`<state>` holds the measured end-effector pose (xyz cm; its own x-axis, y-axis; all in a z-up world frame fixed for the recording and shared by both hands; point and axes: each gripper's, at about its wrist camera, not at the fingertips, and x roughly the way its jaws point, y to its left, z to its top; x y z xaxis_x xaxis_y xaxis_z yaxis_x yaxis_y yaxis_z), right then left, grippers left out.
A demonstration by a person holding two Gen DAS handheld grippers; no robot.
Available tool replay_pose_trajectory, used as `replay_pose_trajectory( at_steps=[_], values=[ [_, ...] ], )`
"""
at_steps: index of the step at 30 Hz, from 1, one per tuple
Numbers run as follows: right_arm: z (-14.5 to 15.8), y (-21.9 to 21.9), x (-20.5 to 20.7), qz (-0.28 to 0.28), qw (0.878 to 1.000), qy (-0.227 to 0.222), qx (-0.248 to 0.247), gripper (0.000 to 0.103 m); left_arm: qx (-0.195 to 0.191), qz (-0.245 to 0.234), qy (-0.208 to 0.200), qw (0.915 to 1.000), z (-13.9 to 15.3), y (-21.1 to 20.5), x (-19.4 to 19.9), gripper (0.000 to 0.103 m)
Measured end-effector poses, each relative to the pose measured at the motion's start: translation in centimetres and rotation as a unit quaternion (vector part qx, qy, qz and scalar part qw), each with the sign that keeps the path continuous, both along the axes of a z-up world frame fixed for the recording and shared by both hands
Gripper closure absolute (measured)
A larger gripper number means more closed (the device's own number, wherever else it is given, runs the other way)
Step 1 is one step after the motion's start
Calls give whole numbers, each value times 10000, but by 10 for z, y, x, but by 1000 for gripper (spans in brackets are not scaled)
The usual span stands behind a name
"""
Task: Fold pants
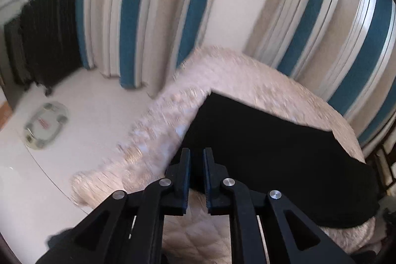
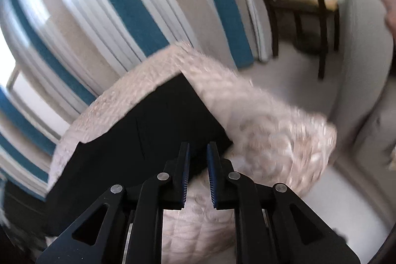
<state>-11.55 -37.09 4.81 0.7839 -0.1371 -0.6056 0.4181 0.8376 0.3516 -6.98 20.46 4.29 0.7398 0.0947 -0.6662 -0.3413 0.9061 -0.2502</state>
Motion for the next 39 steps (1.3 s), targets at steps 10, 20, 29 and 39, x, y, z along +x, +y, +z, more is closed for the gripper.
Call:
replay_pose_trajectory(
  at_steps=[10, 20, 29, 39],
  values=[
    [-32, 1, 34, 195, 9993, 323, -9, 89, -65, -1360, 197, 9905, -19, -78, 42, 83],
    [-22, 96, 48, 1799, 9794, 118, -912, 75, 463, -1777, 212, 9828, -14, -131, 37, 83],
    [-56, 179, 54, 2831, 9323, 524, -2187, 74, 697, -2004, 441, 9762, -31, -153, 31, 83],
    [-64, 174, 52, 2767, 9386, 170, -2054, 72, 907, -2025, 245, 9748, -38, -157, 21, 80]
  ],
)
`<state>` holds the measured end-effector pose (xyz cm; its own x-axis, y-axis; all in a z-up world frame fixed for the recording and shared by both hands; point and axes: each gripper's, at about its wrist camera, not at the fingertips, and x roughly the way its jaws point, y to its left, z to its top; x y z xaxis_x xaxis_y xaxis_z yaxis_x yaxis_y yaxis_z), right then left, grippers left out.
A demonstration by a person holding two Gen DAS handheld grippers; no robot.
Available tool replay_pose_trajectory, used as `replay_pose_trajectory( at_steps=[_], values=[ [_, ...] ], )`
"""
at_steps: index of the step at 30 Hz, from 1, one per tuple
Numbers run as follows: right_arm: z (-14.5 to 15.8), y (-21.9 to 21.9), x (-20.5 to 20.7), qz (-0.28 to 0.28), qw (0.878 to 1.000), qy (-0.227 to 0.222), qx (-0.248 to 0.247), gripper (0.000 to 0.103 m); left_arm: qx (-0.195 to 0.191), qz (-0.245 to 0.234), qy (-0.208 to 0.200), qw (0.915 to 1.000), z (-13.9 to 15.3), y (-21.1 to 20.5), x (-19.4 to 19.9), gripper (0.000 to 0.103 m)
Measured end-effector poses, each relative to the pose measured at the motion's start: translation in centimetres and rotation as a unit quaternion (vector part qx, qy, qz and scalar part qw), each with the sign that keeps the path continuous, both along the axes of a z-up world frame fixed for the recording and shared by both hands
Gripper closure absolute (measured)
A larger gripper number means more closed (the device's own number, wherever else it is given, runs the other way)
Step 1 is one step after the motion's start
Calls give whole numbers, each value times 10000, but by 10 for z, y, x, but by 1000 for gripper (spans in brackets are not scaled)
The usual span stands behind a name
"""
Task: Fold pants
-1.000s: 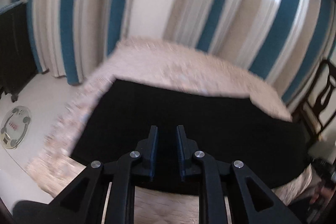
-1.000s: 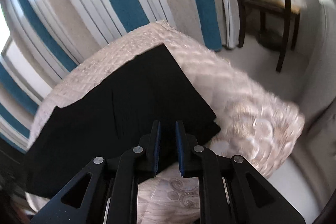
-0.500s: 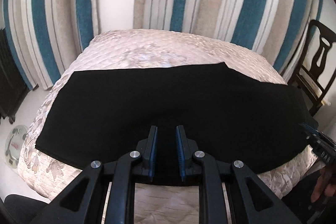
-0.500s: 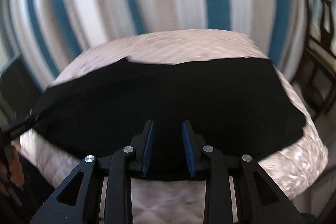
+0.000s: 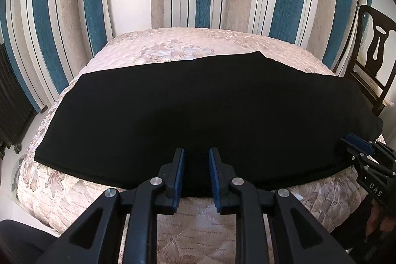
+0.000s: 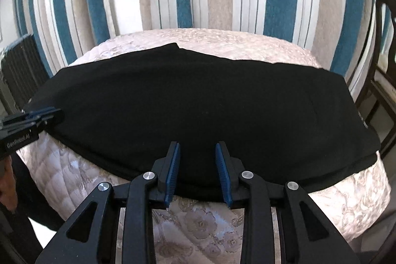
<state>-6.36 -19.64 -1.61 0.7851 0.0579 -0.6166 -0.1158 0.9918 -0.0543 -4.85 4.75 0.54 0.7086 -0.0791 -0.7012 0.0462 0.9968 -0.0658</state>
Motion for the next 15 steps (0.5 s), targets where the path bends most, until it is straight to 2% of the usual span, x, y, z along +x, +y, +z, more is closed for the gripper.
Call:
replay_pose_trajectory(
  at_steps=[5, 9, 15],
  values=[
    [5, 7, -3, 36, 9998, -1, -213, 72, 18, 50, 20, 10000, 4, 1, -2, 80],
    [11, 11, -4, 167, 9999, 10, -7, 72, 55, 253, 17, 9997, 9, 8, -5, 80],
    [17, 28, -8, 389, 9992, -104, -53, 72, 172, 617, -30, 9979, 14, 24, -6, 80]
  ],
)
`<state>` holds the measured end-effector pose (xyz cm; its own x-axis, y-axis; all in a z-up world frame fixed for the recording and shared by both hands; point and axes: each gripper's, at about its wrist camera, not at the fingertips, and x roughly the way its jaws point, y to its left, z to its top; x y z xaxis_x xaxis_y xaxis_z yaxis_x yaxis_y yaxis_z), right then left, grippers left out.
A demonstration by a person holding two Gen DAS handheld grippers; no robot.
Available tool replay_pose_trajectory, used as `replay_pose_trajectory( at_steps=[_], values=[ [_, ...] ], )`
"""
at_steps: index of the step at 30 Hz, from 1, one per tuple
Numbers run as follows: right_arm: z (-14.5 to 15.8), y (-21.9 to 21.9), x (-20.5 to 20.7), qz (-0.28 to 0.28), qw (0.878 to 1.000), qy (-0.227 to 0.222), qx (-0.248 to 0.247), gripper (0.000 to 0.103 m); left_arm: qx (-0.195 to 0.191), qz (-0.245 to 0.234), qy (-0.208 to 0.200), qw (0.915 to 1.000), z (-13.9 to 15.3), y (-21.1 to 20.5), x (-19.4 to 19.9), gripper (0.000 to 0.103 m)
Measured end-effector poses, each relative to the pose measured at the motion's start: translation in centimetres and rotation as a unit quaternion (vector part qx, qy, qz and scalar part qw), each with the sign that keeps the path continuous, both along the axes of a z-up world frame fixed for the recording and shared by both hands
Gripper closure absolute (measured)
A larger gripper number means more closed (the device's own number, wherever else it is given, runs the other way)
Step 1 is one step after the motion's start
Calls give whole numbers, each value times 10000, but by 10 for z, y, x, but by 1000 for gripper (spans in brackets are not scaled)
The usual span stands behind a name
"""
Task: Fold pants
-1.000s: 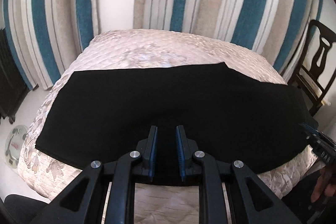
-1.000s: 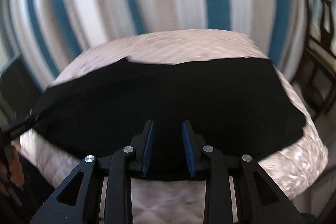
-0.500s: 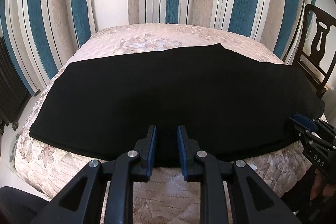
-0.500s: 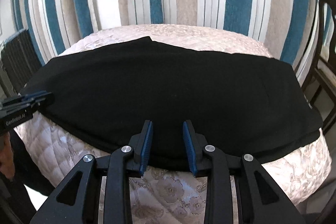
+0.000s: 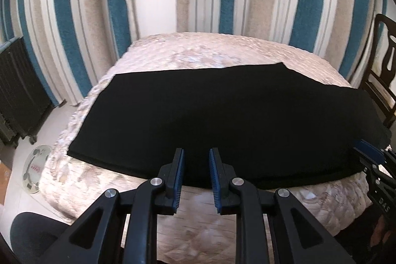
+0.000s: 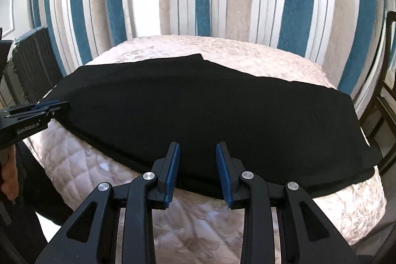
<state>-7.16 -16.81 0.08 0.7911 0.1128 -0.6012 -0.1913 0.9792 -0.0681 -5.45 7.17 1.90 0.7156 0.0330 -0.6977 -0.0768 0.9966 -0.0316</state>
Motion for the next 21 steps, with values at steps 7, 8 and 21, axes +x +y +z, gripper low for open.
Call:
replay_pose_trajectory(
  at_steps=[7, 8, 21],
  values=[
    [-12, 8, 9, 23, 9996, 192, -199, 72, -66, 169, 130, 9998, -9, 14, 4, 80],
    [-12, 8, 9, 19, 9996, 197, -222, 72, -67, 168, 128, 9998, -9, 14, 3, 80],
    [-3, 21, 9, 179, 9996, 195, -128, 72, -157, 409, 121, 9990, -4, 33, -5, 80]
  ],
)
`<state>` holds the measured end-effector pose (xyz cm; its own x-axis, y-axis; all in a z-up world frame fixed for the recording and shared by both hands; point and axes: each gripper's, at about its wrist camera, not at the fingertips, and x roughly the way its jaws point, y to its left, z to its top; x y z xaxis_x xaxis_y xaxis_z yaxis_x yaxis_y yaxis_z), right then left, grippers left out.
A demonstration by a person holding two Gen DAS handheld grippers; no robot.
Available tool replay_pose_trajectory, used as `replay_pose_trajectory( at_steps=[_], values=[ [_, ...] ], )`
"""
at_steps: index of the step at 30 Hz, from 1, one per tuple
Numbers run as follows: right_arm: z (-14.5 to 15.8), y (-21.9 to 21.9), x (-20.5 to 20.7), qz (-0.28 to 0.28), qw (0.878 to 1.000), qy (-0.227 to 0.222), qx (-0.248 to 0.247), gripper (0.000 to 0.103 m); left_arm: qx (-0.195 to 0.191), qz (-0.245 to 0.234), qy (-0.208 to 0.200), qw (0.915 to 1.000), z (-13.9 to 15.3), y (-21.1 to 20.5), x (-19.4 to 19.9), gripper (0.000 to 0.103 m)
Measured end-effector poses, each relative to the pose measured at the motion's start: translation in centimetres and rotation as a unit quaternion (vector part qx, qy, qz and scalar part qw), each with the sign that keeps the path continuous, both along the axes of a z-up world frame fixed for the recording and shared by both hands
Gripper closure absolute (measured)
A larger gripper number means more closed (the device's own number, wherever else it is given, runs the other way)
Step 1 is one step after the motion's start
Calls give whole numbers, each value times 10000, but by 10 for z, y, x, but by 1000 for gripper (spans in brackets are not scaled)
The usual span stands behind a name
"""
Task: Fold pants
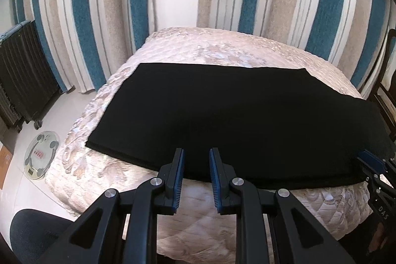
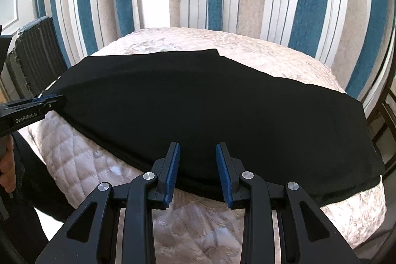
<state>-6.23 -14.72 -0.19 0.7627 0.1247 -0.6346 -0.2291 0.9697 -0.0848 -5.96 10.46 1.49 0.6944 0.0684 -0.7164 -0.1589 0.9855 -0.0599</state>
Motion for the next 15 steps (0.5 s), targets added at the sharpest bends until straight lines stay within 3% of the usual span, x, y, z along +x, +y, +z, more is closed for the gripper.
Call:
replay_pose_trajectory(
  at_steps=[3, 6, 9, 12, 15],
  values=[
    [2, 6, 1, 85, 10000, -17, 4, 72, -107, 120, -47, 9999, 0, 14, -5, 80],
    [4, 11, 2, 178, 9998, -41, -9, 72, -400, 362, -92, 9985, -2, 40, -15, 65],
    [5, 14, 3, 230, 9997, -63, -1, 72, -689, 639, -47, 9956, -9, 63, -22, 64],
    [5, 16, 6, 240, 9997, -67, -5, 72, -1225, 747, -46, 9896, -16, 81, -24, 61],
    [8, 17, 9, 254, 9996, -101, -25, 72, -1696, 749, -181, 9825, -17, 87, -22, 48]
  ],
)
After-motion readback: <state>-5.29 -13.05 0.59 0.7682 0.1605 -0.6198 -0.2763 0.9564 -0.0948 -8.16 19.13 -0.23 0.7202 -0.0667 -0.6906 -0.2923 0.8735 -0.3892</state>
